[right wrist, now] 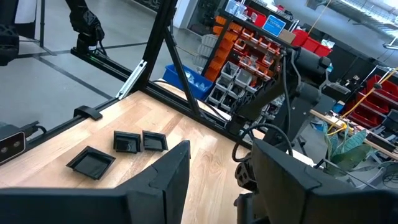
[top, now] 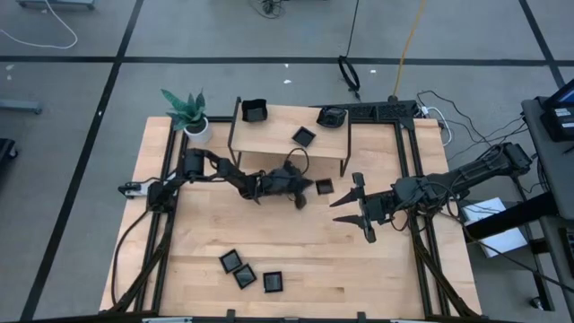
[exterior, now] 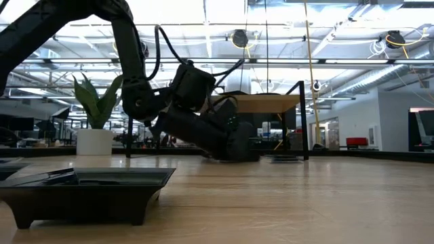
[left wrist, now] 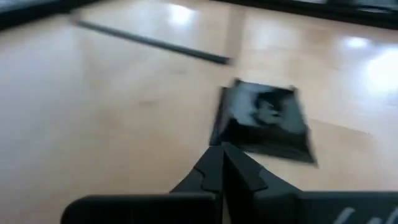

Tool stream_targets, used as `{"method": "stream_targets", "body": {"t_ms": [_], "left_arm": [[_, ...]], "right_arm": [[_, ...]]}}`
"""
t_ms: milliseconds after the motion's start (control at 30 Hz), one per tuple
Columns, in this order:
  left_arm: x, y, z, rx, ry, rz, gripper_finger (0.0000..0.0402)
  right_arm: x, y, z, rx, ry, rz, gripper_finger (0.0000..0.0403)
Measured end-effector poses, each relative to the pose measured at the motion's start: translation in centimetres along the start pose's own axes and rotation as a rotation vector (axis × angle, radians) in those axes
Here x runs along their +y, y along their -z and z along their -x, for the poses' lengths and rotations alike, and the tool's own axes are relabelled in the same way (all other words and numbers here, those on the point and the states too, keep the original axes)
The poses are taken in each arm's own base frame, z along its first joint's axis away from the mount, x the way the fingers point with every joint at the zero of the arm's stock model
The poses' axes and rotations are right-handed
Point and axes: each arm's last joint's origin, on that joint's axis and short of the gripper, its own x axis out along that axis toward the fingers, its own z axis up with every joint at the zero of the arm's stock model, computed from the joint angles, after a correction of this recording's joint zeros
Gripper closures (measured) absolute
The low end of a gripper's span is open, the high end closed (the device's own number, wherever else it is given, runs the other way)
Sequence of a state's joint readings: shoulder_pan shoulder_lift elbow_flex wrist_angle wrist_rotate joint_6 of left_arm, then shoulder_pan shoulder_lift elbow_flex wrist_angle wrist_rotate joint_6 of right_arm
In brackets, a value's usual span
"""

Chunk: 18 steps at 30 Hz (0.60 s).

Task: Pick & Place Mini shaped plates
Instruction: Stack the black square plate on top of the other black square plate on the shelf

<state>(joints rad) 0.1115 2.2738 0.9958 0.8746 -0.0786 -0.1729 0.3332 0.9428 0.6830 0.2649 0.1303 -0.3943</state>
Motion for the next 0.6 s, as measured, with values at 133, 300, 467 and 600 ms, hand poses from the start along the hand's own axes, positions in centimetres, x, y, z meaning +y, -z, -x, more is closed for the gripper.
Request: {"method": "stream_targets", "body": {"t_ms": [133, 300, 467, 600], "left_arm": [[-2.0, 0.1, 0.2, 0.025, 0.284, -0.056, 0.0393], [-4.6, 0.2, 0.7, -0.031, 0.498, -0.159, 0.0398], [-6.0, -0.9, 1.4, -0.064, 0.525, -0.161, 0.0389], [-6.5, -3.5, 2.5, -0.141, 0.532, -0.164, 0.0398]], "right_arm": [[0.0, 0.0, 0.0, 0.0, 0.0, 0.0, 0.0243], [0.1, 0.2, 0.0, 0.023, -0.009, -0.024, 0.0243], [0.3, 1.7, 0.1, 0.184, -0.002, -0.119, 0.0243], [0.4, 5.1, -0.1, 0.448, 0.02, -0.173, 0.0238]]}}
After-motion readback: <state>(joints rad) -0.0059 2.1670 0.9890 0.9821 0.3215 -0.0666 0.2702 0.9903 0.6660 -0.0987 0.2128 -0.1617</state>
